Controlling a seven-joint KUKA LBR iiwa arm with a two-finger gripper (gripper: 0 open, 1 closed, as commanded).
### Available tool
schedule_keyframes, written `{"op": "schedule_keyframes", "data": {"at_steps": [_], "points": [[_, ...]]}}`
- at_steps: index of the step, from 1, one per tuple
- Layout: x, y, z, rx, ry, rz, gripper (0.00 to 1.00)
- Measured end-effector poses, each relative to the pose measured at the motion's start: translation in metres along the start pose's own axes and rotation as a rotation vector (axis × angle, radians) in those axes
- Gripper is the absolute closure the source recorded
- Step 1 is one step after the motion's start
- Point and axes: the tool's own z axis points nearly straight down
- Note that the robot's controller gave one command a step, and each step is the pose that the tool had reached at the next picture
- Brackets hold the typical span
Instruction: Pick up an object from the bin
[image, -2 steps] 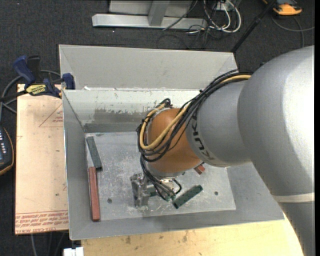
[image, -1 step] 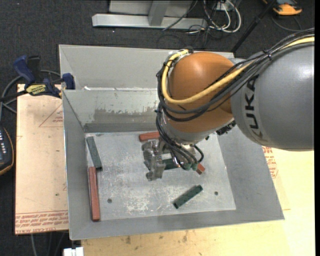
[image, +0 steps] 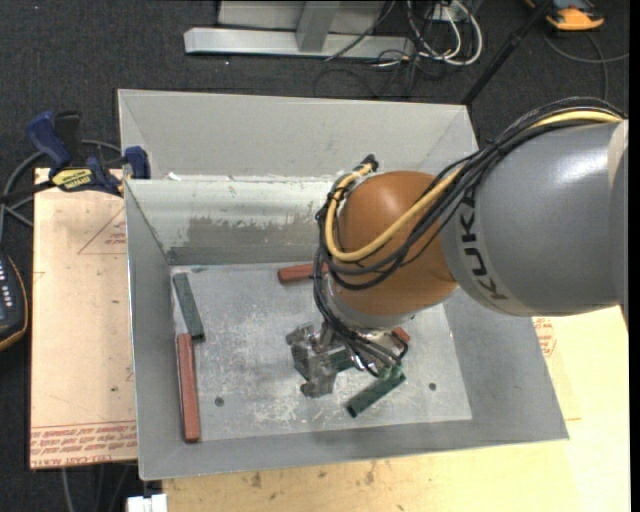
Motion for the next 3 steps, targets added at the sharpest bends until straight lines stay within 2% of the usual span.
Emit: {"op": "schedule_keyframes", "data": {"at_steps": [1,2,3], "points": [[-0.019,0.003,-0.114,0.0,-0.019,-0.017,1.0],[-0.006,-0.01,0.013,-0.001,0.002,0.026,1.0],[0.008,0.003,-0.037,-0.001,-0.012,0.002,1.0]]}}
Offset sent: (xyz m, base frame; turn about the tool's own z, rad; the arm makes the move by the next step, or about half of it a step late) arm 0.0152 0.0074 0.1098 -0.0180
